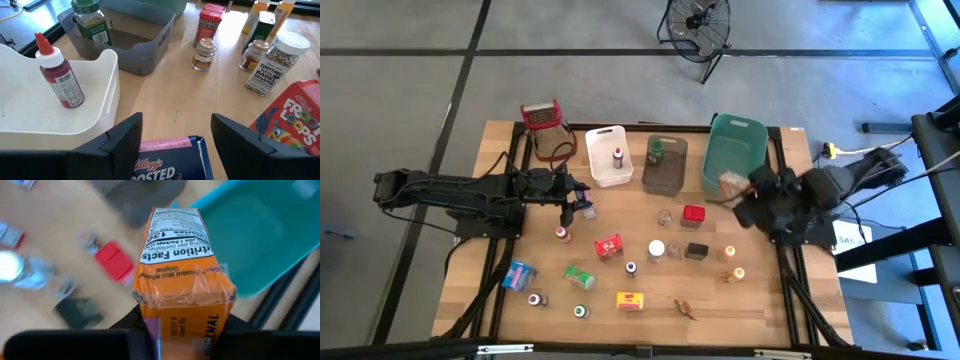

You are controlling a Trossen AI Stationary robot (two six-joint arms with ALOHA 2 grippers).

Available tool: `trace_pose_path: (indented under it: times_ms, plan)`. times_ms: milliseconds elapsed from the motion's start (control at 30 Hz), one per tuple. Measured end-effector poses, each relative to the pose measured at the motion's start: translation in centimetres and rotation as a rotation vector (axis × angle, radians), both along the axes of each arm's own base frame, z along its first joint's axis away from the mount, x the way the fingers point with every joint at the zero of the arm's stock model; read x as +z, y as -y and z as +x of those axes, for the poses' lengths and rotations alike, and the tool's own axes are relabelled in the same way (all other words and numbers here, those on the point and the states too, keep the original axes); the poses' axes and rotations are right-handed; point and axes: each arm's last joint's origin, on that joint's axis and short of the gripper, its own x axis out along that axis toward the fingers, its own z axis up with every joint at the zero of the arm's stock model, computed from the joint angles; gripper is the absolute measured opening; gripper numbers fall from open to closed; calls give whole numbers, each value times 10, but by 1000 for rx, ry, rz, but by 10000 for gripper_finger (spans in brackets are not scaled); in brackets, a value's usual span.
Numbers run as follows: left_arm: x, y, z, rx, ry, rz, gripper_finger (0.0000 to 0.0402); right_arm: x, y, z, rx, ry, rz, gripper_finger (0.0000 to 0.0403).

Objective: Pick & Place Kitchen Items
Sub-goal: Put the orange cereal box into the green bin

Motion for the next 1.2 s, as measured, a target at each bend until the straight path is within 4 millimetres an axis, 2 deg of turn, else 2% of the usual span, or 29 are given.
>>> trace_pose_path:
  times_ms: [300,400,533,800,1000,1200]
  plan:
    - [0,0,0,-8,-3,15,232,49,60,-1,-34,-4,-101,88]
    - [0,0,0,-11,-5,21,233,62,81,-7,-116,26,-36,88]
    - [0,0,0,-12,-5,24,231,64,108,-10,-253,64,124,88]
    - [0,0,0,-13,-5,23,232,37,177,6,-355,-30,370,88]
    - [0,0,0,-8,-4,16,232,-3,235,23,-376,-119,540,88]
    - [-1,0,0,-8,-11,14,231,-47,275,48,-359,-170,632,88]
